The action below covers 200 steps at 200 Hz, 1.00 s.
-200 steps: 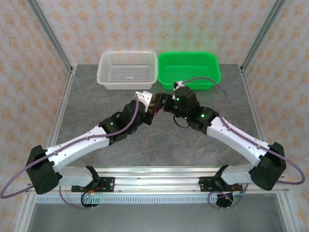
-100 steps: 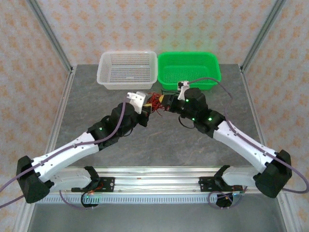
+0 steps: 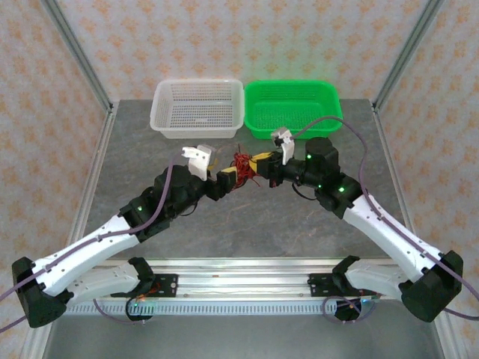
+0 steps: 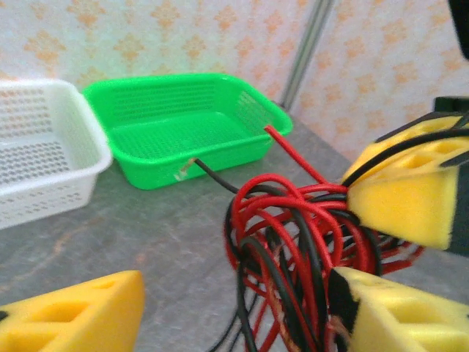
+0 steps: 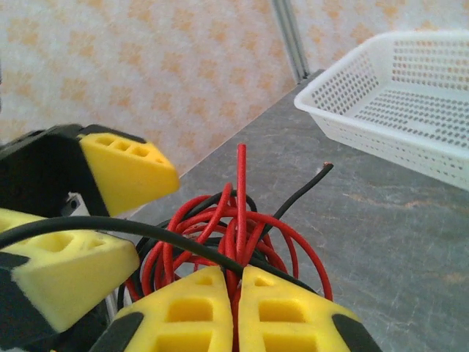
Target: Untangle the cables
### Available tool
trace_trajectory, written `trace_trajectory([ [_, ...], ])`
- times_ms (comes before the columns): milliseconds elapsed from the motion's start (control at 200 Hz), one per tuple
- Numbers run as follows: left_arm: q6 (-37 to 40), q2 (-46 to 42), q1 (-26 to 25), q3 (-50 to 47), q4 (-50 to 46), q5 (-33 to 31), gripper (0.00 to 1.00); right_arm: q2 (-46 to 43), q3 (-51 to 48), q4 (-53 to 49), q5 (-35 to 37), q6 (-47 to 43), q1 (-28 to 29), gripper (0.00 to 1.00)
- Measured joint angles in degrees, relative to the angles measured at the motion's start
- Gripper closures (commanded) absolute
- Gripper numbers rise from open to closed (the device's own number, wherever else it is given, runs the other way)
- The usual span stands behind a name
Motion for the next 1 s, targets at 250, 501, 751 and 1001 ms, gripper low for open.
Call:
trace_trajectory([
  [250,-0.4,2.7,0.0,0.1,0.2,5.8,0.3,0.1,0.1,-2.7,-2.3,-12.5,0.0,1.0],
  [501,-2.0,6.5,0.4,0.1,0.7,7.3,0.51,1.2,0.8,-3.3,-3.1,-17.0,0.0,1.0],
  [751,-4.6,3.5,3.8,-2.4,4.3,7.4,1.0,1.1,0.2,-1.1,-0.8,-14.8,0.1,1.0],
  [1001,-8.2,-2.6,7.1,-9.1,10.2,11.4,1.0,-3.1,-8.8,10.1,6.6,5.6,1.1,1.0],
])
